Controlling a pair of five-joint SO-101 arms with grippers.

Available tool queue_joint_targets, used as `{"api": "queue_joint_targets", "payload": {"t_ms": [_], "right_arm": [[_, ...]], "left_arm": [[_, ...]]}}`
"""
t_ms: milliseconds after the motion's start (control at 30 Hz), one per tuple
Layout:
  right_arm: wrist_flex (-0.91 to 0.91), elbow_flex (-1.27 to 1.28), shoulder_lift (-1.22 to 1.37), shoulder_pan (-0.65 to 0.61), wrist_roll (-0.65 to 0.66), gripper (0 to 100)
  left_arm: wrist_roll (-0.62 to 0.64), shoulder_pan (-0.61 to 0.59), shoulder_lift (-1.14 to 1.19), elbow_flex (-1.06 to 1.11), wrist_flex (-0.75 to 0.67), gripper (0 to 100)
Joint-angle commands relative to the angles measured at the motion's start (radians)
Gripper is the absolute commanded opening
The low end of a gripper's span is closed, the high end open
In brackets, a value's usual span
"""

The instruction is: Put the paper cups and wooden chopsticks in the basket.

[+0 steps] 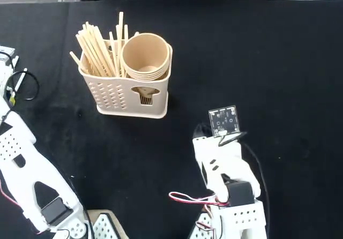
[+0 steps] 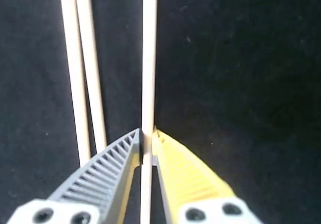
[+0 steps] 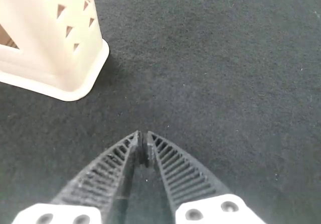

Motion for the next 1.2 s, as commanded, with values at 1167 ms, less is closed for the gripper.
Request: {"api": "queue_joint_targets", "payload": {"t_ms": [1167], "right_arm": [[0.003, -0.001, -0.012, 0.011, 0.006, 1.4]], "left_arm": [[0.302, 0.105, -0.672, 0.983, -0.278, 21]]}}
